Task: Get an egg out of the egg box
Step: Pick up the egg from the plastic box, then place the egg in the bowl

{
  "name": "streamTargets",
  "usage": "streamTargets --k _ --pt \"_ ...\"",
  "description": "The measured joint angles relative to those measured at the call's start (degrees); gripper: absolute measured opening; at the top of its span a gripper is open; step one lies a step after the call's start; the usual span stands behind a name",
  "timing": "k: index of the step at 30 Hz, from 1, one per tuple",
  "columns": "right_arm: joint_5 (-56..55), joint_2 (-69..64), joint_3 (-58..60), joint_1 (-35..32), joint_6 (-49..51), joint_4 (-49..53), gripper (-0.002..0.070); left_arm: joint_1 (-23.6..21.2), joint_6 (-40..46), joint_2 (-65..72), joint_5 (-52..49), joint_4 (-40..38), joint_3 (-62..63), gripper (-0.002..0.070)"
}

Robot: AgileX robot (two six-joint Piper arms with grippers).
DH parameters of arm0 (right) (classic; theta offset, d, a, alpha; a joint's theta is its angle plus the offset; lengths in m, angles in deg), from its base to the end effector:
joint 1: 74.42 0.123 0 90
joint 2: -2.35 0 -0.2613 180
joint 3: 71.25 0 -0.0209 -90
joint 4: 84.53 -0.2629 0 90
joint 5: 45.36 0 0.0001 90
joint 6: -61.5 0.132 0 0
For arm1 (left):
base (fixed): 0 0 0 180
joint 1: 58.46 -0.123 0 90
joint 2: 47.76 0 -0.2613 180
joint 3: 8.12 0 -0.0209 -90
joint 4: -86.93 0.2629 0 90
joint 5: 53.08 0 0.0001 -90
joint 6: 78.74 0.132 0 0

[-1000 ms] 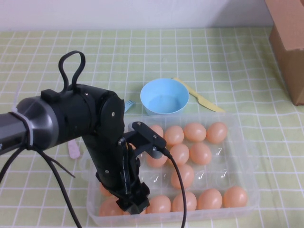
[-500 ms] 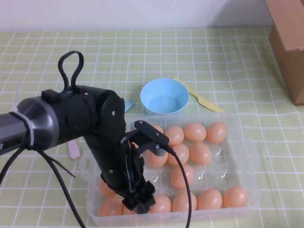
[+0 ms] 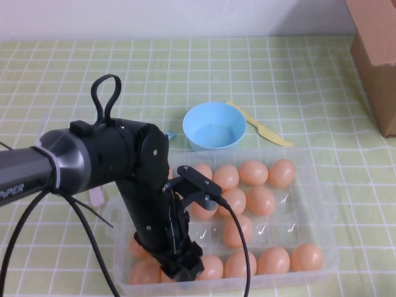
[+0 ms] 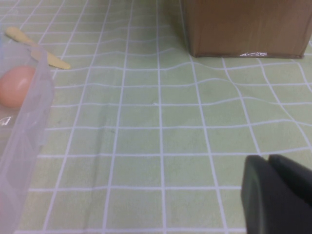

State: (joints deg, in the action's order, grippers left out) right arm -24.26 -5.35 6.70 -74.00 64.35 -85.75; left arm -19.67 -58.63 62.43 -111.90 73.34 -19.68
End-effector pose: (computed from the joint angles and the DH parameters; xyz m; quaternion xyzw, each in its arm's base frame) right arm 0.1280 0.0020 0.1607 0.0227 0.8022 0.0260 0.5960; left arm 0.2367 -0.2243 0.1184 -0.4344 -0.8950 0.0988 0.0213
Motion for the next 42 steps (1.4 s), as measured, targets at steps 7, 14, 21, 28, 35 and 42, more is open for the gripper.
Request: streamTargets --k 7,14,21,28,35,42 --pt "0.0 0.0 0.0 0.0 0.0 0.0 -0.0017 0.0 0.0 0.0 -0.1 -0.1 0.1 0.0359" --pt "0.0 0.0 0.0 0.0 0.0 0.0 -0.0017 0.0 -2.0 -2.4 -1.1 3.7 2.4 0.0359" --pt "0.0 0.0 0.0 0.0 0.0 0.0 -0.0017 0.0 -4.7 -8.6 -7.1 6.9 11.1 0.0359" --pt "0.0 0.0 0.0 0.0 0.0 0.0 -0.0017 0.0 -4.9 -6.7 -2.9 13.6 22.2 0.0359" --pt "0.0 0.0 0.0 0.0 0.0 0.0 -0.0017 -0.9 -5.9 6.1 8.8 16.3 31.7 0.0359" --pt "0.0 0.0 0.0 0.0 0.0 0.0 -0.0017 -2.9 -7.9 19.4 14.5 18.0 41.5 0.0359"
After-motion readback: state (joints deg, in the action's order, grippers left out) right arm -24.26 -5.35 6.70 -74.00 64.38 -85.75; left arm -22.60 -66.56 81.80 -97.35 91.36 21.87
